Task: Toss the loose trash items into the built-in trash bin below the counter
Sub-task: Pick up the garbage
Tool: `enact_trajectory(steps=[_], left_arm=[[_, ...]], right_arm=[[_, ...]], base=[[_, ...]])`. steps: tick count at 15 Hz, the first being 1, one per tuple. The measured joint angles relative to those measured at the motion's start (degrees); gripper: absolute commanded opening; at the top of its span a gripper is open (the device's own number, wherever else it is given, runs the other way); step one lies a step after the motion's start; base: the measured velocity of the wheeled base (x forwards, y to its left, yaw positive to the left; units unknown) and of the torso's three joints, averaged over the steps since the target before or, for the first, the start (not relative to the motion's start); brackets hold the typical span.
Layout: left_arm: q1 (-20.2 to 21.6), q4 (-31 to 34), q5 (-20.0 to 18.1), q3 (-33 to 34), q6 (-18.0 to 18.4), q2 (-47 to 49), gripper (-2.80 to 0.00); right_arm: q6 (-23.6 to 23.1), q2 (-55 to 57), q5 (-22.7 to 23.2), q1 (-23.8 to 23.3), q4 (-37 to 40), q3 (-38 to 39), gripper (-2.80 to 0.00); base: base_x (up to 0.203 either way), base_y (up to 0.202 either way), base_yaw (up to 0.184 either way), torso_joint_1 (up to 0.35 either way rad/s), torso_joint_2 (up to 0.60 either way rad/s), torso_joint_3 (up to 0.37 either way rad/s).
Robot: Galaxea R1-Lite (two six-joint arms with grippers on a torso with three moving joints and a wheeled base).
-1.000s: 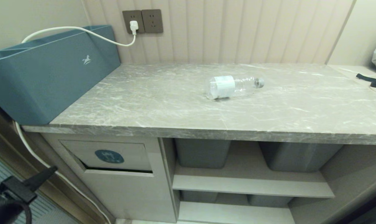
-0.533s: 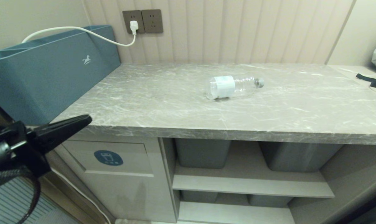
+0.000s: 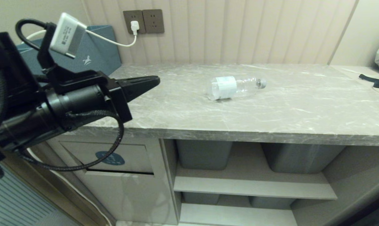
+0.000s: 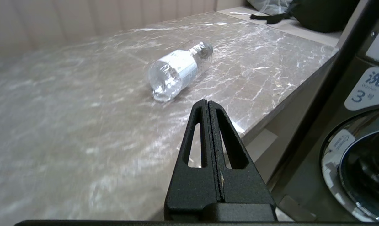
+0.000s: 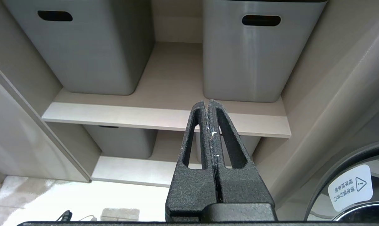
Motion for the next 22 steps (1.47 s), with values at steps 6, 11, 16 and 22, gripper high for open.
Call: enact_trajectory(steps=[6, 11, 16, 22], left_arm=[[-0.7, 0.3, -3.0, -7.0, 5.0, 8.1, -2.80], [-0.8, 0.1, -3.2, -7.6, 6.6, 10.4, -2.80], [-0.7, 0.2, -4.6, -11.0, 8.0, 13.4, -2.80], [-0.8, 4.5, -9.6, -21.5, 10.9, 20.9, -2.80]], right_arm=[[-0.1, 0.0, 0.0, 0.0, 0.0, 0.0, -2.80], [-0.4, 0.0, 0.0, 0.0, 0.0, 0.0, -2.80], [-0.2, 0.0, 0.0, 0.0, 0.0, 0.0, -2.80], [-0.2, 0.0, 0.0, 0.0, 0.0, 0.0, -2.80]], base=[[0.000, 0.000, 0.000, 0.000, 0.00, 0.000], [0.000, 0.000, 0.000, 0.050, -0.11, -0.058], [0.000, 0.000, 0.000, 0.214, -0.47, -0.258], [0.000, 0.000, 0.000, 0.256, -0.54, -0.292]])
